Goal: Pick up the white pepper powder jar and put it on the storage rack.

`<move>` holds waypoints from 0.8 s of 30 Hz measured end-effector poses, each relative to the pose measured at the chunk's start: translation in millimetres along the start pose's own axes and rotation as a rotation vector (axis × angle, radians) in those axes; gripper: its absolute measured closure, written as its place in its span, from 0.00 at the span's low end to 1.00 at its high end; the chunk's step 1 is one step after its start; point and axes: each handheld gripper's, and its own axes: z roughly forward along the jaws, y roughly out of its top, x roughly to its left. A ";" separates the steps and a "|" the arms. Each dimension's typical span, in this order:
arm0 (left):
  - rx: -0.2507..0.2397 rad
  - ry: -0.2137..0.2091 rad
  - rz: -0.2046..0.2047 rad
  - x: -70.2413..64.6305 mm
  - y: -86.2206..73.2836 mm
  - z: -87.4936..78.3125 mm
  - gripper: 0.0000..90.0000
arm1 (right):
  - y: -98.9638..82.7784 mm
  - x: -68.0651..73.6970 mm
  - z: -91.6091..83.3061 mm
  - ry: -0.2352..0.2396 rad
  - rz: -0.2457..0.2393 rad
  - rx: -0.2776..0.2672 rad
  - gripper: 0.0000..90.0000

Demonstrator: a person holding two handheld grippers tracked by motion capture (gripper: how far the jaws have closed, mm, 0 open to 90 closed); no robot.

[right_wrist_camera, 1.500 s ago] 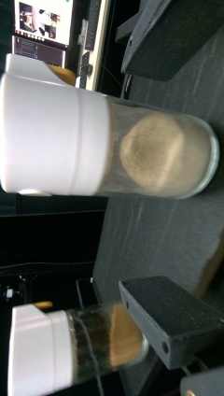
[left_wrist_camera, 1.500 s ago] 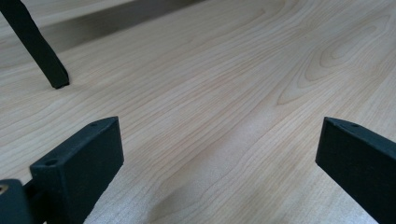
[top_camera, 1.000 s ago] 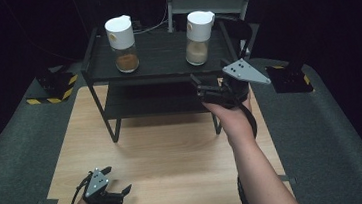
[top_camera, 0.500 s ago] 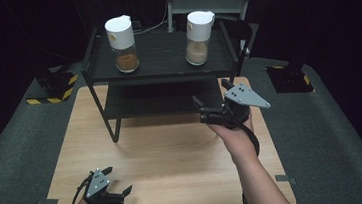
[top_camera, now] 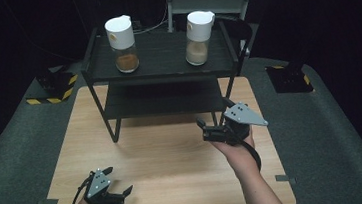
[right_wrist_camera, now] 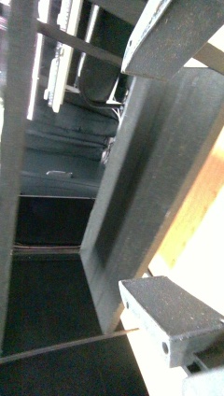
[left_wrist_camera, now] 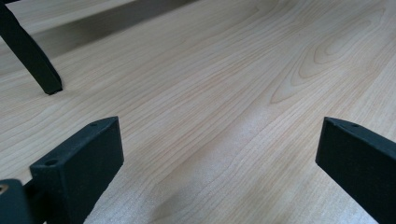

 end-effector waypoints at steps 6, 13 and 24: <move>0.001 -0.001 0.002 -0.7 0.2 0.3 0.01 | -14.0 1.4 -4.3 0.010 0.008 0.020 0.00; 0.004 0.002 0.008 -1.5 0.8 0.5 0.01 | -31.7 3.8 -8.7 0.023 0.021 0.049 0.00; 0.008 0.004 0.015 -2.5 1.5 0.9 0.01 | -71.9 5.1 -12.9 0.032 0.069 0.127 0.00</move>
